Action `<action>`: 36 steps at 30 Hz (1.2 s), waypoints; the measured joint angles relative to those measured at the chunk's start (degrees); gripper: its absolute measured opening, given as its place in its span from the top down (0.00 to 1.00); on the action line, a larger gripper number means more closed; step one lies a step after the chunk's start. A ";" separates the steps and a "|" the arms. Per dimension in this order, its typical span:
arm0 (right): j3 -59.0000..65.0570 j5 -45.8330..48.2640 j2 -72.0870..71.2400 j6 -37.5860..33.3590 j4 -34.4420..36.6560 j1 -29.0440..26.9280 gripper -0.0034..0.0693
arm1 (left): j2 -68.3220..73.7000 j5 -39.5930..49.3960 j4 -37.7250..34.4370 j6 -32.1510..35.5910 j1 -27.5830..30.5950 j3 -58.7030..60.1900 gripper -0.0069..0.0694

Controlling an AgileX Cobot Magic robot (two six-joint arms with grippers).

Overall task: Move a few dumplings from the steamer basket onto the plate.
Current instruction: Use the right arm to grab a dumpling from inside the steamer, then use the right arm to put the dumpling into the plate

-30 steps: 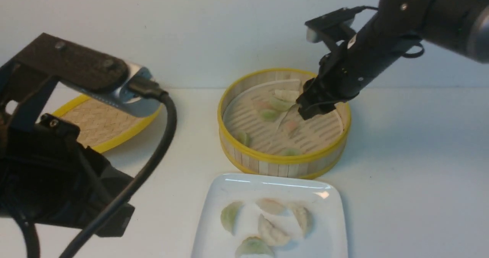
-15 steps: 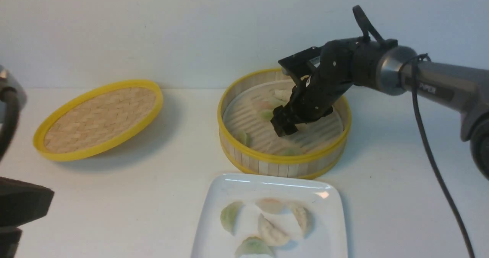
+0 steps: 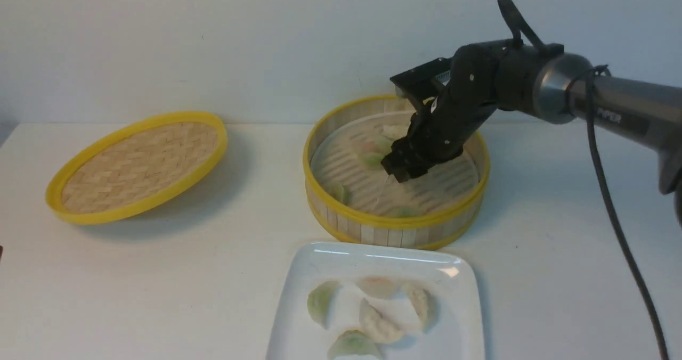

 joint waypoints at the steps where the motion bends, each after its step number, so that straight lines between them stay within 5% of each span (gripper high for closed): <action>1: 0.00 0.48 -0.33 0.00 0.00 0.00 0.50 | 0.00 0.00 0.11 0.00 0.00 0.00 0.92; 11: 0.84 18.20 -20.11 0.00 3.24 0.07 0.50 | 0.00 -0.85 3.16 -0.05 0.00 0.00 0.92; 18: 19.82 18.36 -30.12 -1.29 6.99 5.28 0.50 | 0.00 -5.41 5.52 -0.05 0.00 0.00 0.92; 27: 46.24 -0.38 -33.43 -0.48 7.62 15.11 0.50 | 0.00 -6.09 5.70 0.01 0.00 0.00 0.92; 36: 51.61 -11.37 -28.19 1.37 7.82 16.45 0.50 | 0.00 -6.10 5.70 0.11 0.00 0.00 0.92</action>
